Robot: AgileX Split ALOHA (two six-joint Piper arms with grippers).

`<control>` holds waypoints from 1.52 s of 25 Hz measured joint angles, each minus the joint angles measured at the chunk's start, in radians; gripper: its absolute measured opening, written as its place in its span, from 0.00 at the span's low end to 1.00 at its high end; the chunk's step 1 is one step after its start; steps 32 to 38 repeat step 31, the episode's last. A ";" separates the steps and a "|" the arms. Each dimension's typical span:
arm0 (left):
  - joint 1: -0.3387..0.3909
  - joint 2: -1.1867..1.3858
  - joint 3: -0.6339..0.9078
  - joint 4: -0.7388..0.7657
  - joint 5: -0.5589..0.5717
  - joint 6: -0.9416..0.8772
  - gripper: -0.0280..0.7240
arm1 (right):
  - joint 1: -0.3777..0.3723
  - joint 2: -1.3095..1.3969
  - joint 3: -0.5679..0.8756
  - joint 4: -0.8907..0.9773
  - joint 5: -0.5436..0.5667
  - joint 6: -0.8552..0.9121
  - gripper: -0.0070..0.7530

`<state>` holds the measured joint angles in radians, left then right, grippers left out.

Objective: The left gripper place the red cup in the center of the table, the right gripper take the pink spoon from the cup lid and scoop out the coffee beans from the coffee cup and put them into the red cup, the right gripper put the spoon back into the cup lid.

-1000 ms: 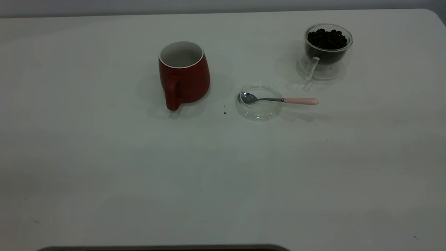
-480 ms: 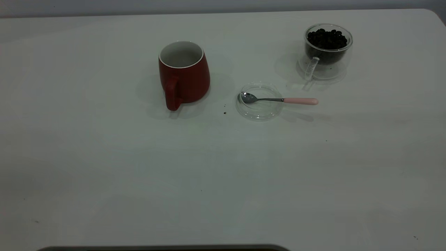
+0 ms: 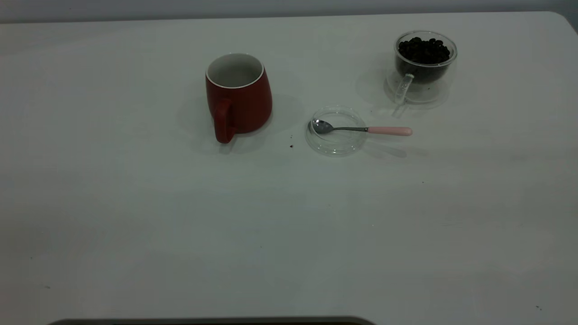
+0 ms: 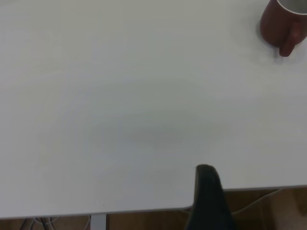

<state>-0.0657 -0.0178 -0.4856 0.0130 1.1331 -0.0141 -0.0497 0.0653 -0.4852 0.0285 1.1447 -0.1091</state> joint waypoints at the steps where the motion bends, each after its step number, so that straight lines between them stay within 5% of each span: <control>1: 0.000 0.000 0.000 0.000 0.000 0.000 0.79 | 0.000 -0.015 0.000 0.000 0.000 0.011 0.68; 38: 0.000 0.000 0.000 0.000 0.000 -0.002 0.79 | 0.000 -0.037 0.015 -0.047 -0.013 0.075 0.68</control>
